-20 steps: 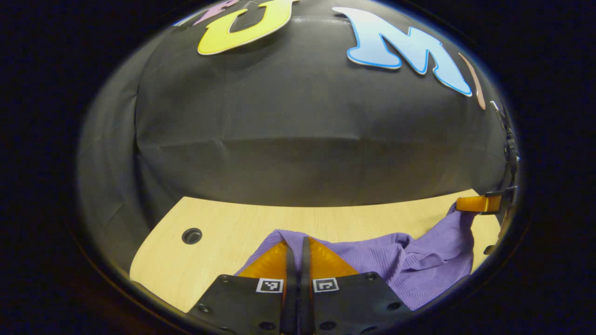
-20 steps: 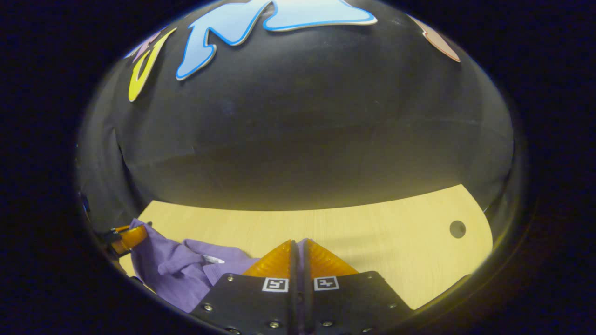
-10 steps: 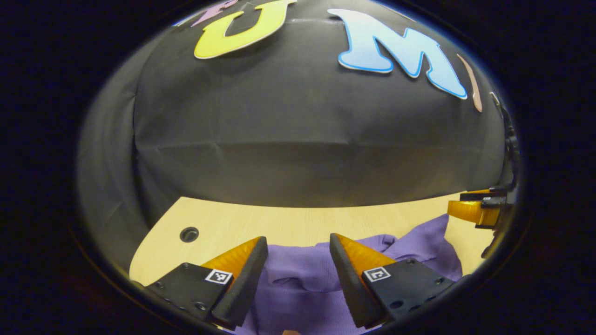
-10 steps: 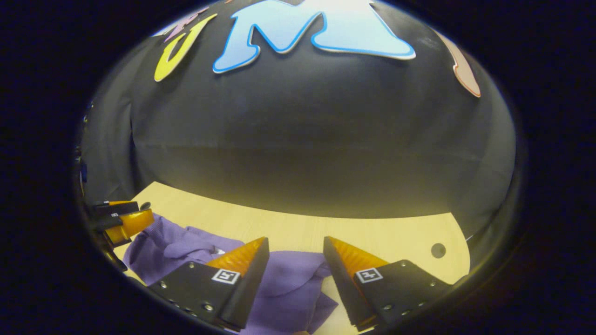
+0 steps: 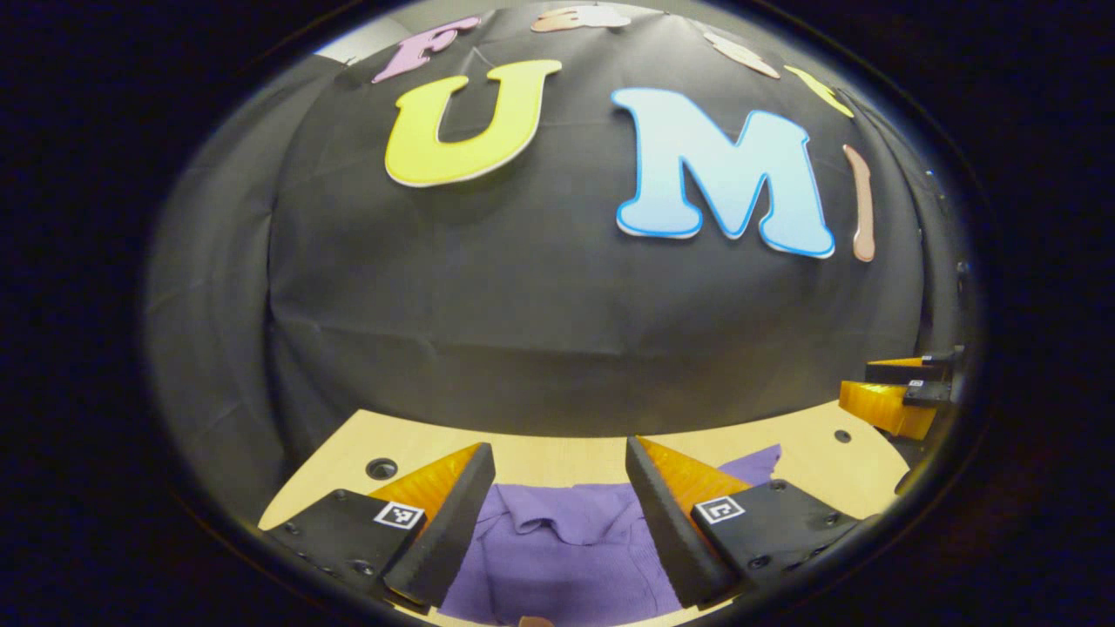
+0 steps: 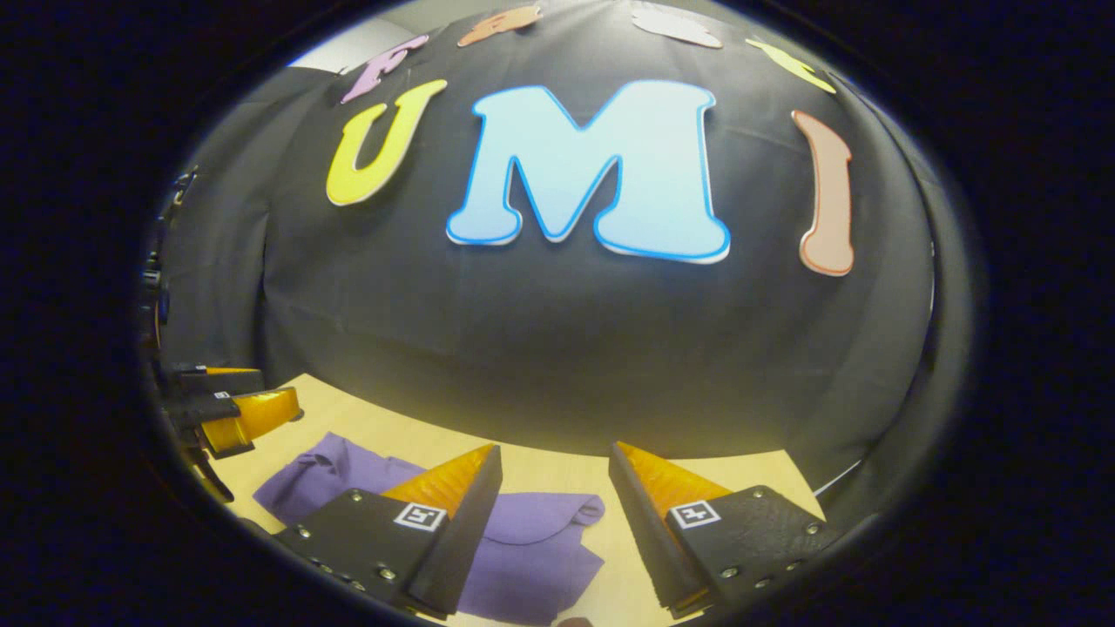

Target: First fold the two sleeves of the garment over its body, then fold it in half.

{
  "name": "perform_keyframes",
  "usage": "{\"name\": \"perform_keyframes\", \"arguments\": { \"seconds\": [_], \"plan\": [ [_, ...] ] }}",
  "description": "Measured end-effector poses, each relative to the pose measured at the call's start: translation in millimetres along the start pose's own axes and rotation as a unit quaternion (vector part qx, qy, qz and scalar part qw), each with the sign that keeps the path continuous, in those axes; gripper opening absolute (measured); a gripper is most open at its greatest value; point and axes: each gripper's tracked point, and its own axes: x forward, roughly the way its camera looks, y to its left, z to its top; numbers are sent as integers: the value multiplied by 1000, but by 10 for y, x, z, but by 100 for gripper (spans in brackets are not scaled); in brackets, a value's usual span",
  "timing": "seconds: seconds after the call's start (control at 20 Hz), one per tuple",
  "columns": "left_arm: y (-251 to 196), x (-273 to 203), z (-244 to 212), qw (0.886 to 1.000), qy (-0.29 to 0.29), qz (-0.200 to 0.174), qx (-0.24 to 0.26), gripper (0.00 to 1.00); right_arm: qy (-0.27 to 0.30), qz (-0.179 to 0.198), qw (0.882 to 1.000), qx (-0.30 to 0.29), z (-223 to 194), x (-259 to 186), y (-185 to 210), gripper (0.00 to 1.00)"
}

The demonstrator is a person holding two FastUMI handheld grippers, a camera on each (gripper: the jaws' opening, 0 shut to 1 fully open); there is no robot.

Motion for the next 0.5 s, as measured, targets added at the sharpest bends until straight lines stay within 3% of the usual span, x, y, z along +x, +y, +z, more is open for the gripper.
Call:
{"name": "perform_keyframes", "arguments": {
  "seconds": [0.5],
  "plan": [
    [123,-1532,598,996,-86,-8,24,98,-72,-32,997,19,370,-1503,499,78]
  ]
}}
